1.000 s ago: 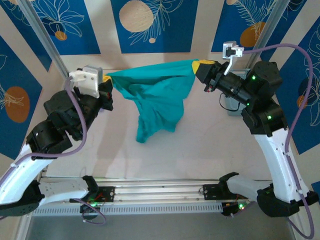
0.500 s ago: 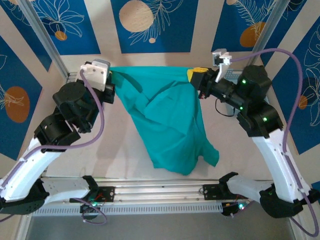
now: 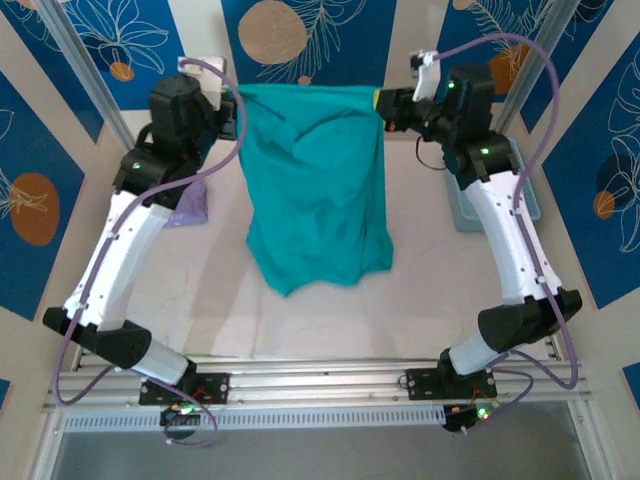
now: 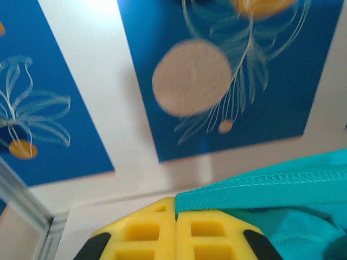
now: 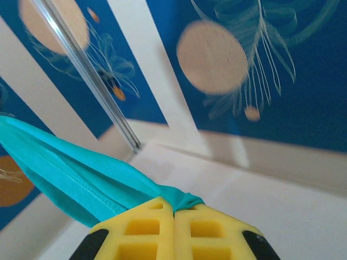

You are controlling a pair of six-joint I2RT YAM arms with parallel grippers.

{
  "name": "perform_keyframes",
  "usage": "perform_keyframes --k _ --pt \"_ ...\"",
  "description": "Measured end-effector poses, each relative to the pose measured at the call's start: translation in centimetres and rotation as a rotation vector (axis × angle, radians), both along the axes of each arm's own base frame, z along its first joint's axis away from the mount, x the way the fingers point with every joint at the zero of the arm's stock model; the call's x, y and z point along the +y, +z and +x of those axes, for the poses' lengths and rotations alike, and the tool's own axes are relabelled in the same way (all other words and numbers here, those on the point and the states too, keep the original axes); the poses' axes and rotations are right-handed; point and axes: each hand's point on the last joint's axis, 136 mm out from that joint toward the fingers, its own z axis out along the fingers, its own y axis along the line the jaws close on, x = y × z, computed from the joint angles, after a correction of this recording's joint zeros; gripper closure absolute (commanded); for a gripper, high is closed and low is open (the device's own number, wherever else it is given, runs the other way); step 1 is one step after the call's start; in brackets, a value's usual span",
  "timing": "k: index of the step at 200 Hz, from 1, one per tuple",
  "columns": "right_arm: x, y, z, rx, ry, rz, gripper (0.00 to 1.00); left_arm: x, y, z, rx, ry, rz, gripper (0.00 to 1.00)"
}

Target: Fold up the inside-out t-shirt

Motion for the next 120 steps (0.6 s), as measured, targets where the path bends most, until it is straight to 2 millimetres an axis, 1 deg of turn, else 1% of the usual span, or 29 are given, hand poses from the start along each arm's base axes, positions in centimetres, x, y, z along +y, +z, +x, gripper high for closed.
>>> perform_keyframes --k 3,4,14,23,31,43,53,64,72,80,83,84,85,86,89,91,93,94,96,100,101,102,103,110,111,114,116,117,120 --pt "0.0 0.6 -0.3 -0.016 0.005 0.004 1.0 0.1 0.8 -0.4 -0.019 -0.006 -0.01 1.0" --pt "0.0 1.6 -0.7 -0.041 0.011 0.01 1.0 0.1 1.3 -0.7 -0.031 -0.011 -0.016 1.0" --pt "0.1 4.0 -2.1 -0.103 0.034 0.025 1.0 0.6 3.6 -2.4 -0.087 -0.029 -0.043 1.0" --pt "0.0 5.4 -3.6 -0.145 0.055 0.032 1.0 1.2 5.3 -4.6 -0.135 -0.055 -0.069 1.0" --pt "0.1 6.5 -5.4 -0.177 0.081 0.036 1.0 1.8 6.1 -6.8 -0.164 -0.082 -0.086 1.0" --pt "0.2 6.9 -7.2 -0.198 0.107 0.035 1.0 2.4 5.9 -9.3 -0.179 -0.114 -0.11 1.0" --pt "0.3 6.1 -8.7 -0.19 0.13 0.024 1.0 2.7 4.8 -11.3 -0.178 -0.152 -0.139 1.0" --pt "0.5 4.0 -9.6 -0.144 0.147 0.007 1.0 2.3 1.0 -12.9 -0.12 -0.204 -0.169 1.0" --pt "0.6 1.3 -9.8 -0.078 0.153 -0.01 1.0 2.0 -2.3 -13.9 -0.067 -0.24 -0.193 1.0" --pt "0.6 -2.0 -9.8 0.005 0.151 -0.032 1.0 1.4 -6.5 -14.4 0.013 -0.269 -0.208 1.0" --pt "0.6 -3.4 -9.7 0.042 0.148 -0.041 0.99 1.0 -9.0 -14.5 0.065 -0.281 -0.216 1.0" --pt "0.6 -3.9 -9.7 0.054 0.147 -0.044 0.99 1.0 -9.0 -14.5 0.065 -0.281 -0.216 1.0" --pt "0.5 -4.5 -9.6 0.068 0.144 -0.049 0.99 0.7 -10.3 -14.5 0.091 -0.286 -0.22 1.0" --pt "0.5 -4.5 -9.6 0.068 0.144 -0.049 0.99 0.7 -10.3 -14.5 0.091 -0.286 -0.22 1.0" --pt "0.5 -6.0 -9.5 0.105 0.138 -0.058 0.99 0.4 -11.8 -14.5 0.123 -0.293 -0.222 1.0" --pt "0.4 -7.3 -9.4 0.134 0.13 -0.067 0.99 0.1 -13.3 -14.5 0.159 -0.299 -0.225 1.0" --pt "0.4 -7.8 -9.3 0.144 0.128 -0.07 0.99 -0.1 -14.5 -14.5 0.185 -0.301 -0.225 1.0" --pt "0.3 -8.8 -9.2 0.169 0.124 -0.076 0.99 -0.2 -15.0 -14.5 0.196 -0.302 -0.225 1.0" --pt "0.3 -9.6 -9.2 0.191 0.121 -0.082 0.99 -0.6 -16.8 -14.5 0.241 -0.307 -0.224 1.0" --pt "0.2 -12.0 -8.9 0.246 0.11 -0.099 0.99 -1.1 -19.2 -14.5 0.295 -0.311 -0.222 1.0" --pt "0.2 -12.0 -8.9 0.246 0.11 -0.099 0.99 -1.3 -19.9 -14.6 0.313 -0.312 -0.221 1.0" --pt "0.1 -13.3 -8.9 0.278 0.104 -0.109 0.99 -1.4 -20.4 -14.6 0.326 -0.314 -0.219 1.0" --pt "0.0 -13.7 -8.8 0.29 0.102 -0.112 0.99 -1.6 -21.4 -14.7 0.353 -0.314 -0.217 1.0" --pt "-0.2 -18.0 -8.6 0.392 0.082 -0.142 0.98 -2.3 -25.4 -15.1 0.448 -0.317 -0.209 1.0" --pt "-0.3 -18.8 -8.5 0.412 0.078 -0.147 0.97 -2.5 -26.6 -15.2 0.478 -0.316 -0.204 1.0" --pt "-0.4 -20.2 -8.6 0.445 0.072 -0.157 0.97 -2.8 -28.6 -15.5 0.525 -0.315 -0.195 1.0" --pt "-0.5 -21.7 -8.6 0.483 0.065 -0.17 0.97 -2.9 -29.6 -15.7 0.55 -0.314 -0.191 1.0" --pt "-0.5 -22.2 -8.7 0.494 0.063 -0.174 0.97 -3.1 -30.7 -15.9 0.577 -0.311 -0.185 1.0" --pt "-0.7 -24.0 -8.8 0.542 0.055 -0.189 0.97 -3.2 -32.1 -16.2 0.612 -0.308 -0.176 1.0"
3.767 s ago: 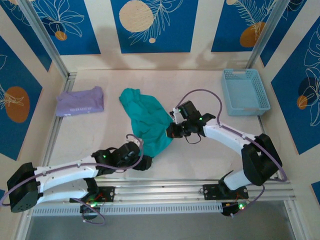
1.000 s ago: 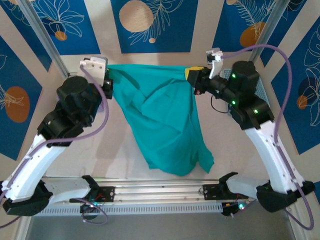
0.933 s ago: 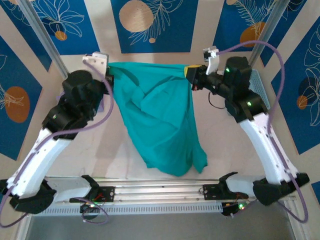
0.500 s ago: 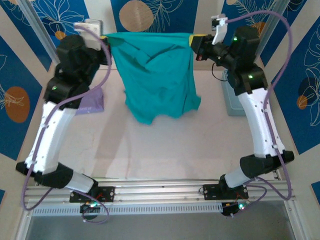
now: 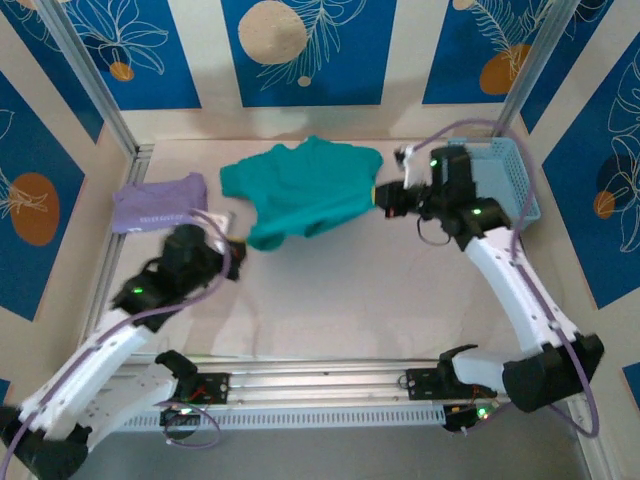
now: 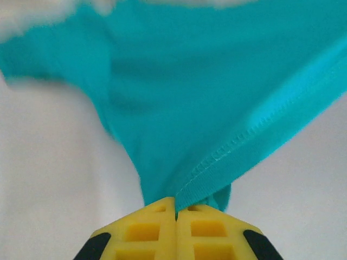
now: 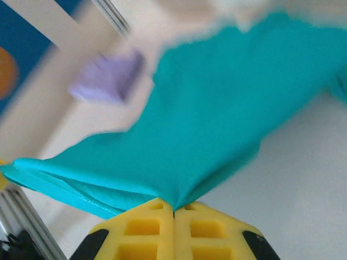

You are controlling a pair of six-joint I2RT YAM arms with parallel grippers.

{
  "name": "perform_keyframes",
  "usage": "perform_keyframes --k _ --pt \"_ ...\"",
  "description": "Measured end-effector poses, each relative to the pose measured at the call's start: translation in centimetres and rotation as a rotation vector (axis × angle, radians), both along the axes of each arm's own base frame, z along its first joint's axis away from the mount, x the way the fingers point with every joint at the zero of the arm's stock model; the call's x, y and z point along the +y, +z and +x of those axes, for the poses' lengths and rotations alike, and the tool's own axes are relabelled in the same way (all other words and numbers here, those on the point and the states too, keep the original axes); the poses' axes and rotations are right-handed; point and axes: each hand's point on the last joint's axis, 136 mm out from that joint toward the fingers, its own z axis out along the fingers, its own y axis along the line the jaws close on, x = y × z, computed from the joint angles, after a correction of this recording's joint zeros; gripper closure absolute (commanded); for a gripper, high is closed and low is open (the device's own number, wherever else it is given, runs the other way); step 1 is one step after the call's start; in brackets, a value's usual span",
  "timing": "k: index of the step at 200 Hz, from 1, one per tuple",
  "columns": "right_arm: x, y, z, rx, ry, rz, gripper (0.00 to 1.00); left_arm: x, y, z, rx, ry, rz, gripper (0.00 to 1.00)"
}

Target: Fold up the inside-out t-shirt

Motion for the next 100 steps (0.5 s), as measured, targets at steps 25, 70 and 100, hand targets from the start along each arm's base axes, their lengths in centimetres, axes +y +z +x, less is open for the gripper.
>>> perform_keyframes --k 25,70,100 --pt "-0.6 -10.6 -1.8 0.281 -0.025 -0.136 0.94 -0.3 -10.3 -3.8 0.262 -0.024 0.109 1.0" --pt "-1.5 -16.3 -1.2 0.391 -0.08 -0.281 0.72 -0.4 -13.8 -3.4 0.34 0.034 0.18 0.53" --pt "-2.5 -16.0 -0.5 0.352 -0.135 -0.324 0.59 -0.6 -12.7 -3.4 0.294 0.023 0.17 0.31"
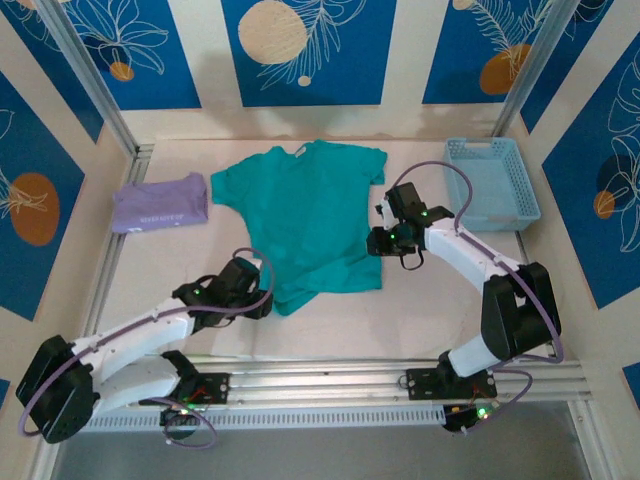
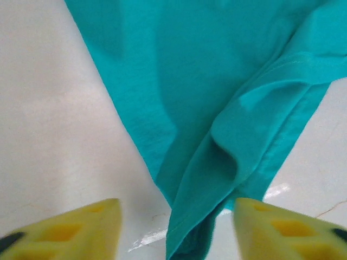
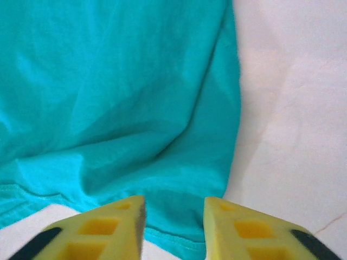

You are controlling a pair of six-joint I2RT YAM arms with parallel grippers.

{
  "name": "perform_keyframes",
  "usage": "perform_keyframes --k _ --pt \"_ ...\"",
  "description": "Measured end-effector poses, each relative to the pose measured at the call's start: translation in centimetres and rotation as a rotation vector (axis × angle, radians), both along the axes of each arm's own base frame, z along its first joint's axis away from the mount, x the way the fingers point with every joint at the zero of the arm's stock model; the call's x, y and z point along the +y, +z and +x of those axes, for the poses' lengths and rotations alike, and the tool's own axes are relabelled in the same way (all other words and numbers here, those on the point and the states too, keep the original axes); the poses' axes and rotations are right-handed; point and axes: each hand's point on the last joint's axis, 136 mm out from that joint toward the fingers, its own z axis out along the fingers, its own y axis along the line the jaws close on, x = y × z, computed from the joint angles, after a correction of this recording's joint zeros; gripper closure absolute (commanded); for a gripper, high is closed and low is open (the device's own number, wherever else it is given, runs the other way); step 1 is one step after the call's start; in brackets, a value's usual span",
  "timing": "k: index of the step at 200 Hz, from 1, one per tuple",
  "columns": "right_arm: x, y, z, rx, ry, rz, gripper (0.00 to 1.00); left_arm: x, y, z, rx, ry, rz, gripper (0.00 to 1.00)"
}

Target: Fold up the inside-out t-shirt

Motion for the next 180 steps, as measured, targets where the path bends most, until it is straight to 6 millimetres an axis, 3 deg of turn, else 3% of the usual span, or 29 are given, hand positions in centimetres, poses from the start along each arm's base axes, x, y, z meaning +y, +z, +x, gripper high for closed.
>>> perform_keyframes --k 20,54,81,107,132,153,180 --pt "-0.2 1.0 0.0 -0.041 -0.004 0.006 0.57 -0.9 1.7 -0.2 -0.069 -0.05 -0.026 0.25" --pt "0.4 2.4 -0.2 -0.091 0.002 0.064 0.57 -4.0 3.0 0.3 -0.136 -0.198 0.021 0.29" --pt "0.4 2.2 -0.6 -0.084 -0.001 0.11 0.57 -8.6 2.4 1.7 -0.159 -0.375 0.095 0.32" --pt "-0.3 2.2 -1.0 -0.076 -0.02 0.135 0.57 -11.3 -0.1 3.4 -0.134 -0.494 0.201 0.31" --pt "-0.3 3.2 -1.2 -0.102 -0.018 0.162 0.57 -12.1 -2.6 4.6 -0.101 -0.551 0.308 0.3" --pt "-0.2 4.1 -1.3 -0.125 -0.013 0.185 0.57 -11.9 -3.6 4.9 -0.078 -0.569 0.349 0.32" --pt "-0.1 3.7 -1.6 -0.116 -0.008 0.196 0.57 -11.4 -3.8 5.1 -0.061 -0.575 0.375 0.49"
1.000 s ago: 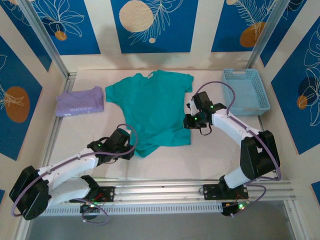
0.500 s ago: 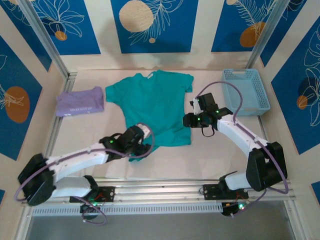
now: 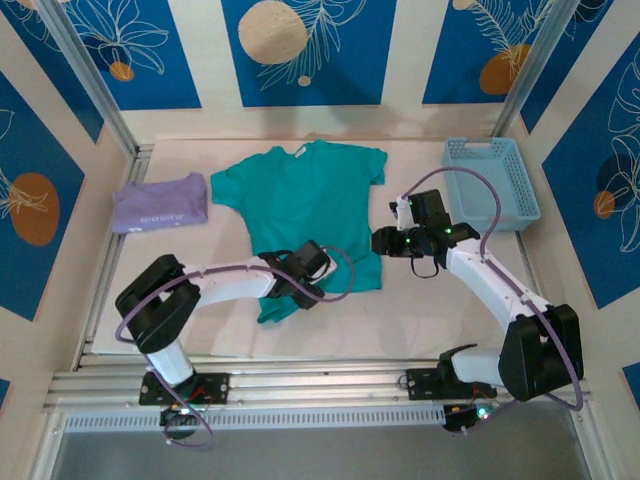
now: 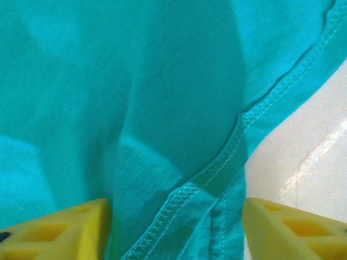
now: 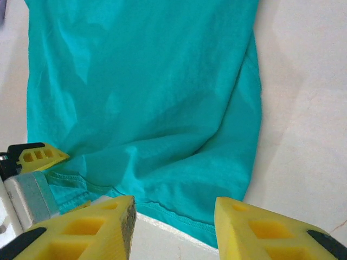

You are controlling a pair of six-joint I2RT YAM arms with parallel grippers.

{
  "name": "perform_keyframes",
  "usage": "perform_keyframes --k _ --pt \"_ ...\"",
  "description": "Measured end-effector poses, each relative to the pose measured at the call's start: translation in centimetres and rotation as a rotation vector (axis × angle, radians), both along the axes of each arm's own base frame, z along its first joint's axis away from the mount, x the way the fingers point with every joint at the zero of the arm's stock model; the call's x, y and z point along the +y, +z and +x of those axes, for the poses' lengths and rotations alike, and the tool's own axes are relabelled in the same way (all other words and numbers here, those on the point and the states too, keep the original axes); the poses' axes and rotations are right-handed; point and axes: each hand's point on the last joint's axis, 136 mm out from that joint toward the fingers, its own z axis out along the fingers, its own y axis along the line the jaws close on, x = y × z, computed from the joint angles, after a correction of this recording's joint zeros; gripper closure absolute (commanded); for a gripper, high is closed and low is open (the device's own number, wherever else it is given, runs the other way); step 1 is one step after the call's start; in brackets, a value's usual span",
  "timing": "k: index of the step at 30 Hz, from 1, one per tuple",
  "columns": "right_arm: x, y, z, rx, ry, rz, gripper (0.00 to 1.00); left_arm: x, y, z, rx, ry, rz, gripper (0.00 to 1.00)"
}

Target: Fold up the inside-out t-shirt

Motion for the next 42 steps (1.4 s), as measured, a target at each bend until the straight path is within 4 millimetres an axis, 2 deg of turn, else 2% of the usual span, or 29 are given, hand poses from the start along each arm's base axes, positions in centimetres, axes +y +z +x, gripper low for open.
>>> perform_keyframes --k 4,10,15,18,22,25,28,32,38,42 --pt "0.0 -0.4 -0.3 0.013 0.002 0.006 0.56 0.3 0.2 0.6 0.007 0.013 0.006 0.73" --pt "0.0 -0.4 -0.3 0.015 0.005 0.01 0.57 0.5 0.4 0.9 0.036 0.034 -0.017 1.0" --pt "0.2 0.1 -0.6 -0.003 0.015 0.016 0.57 -0.2 0.8 0.5 0.072 0.023 -0.063 1.0" --pt "0.8 1.1 -1.6 -0.064 0.056 0.025 0.56 -0.5 2.3 0.4 0.087 0.035 -0.128 1.0" --pt "3.8 2.8 -4.9 -0.221 0.204 0.09 0.52 -0.9 6.9 0.7 0.087 0.082 -0.299 1.0" --pt "6.8 2.7 -7.7 -0.312 0.347 0.135 0.52 -0.7 10.9 1.3 0.083 0.127 -0.456 1.0" --pt "9.7 1.6 -9.6 -0.372 0.471 0.134 0.56 -0.4 13.4 1.6 0.094 0.158 -0.561 1.0" --pt "13.5 -0.3 -10.9 -0.472 0.599 0.098 0.64 0.1 15.2 1.5 0.114 0.187 -0.633 1.0" --pt "17.6 -3.8 -10.0 -0.638 0.675 -0.057 0.7 1.0 16.9 0.9 0.115 0.198 -0.669 1.0" --pt "18.4 -6.2 -8.1 -0.725 0.673 -0.183 0.74 1.2 17.6 0.6 0.121 0.197 -0.671 1.0"
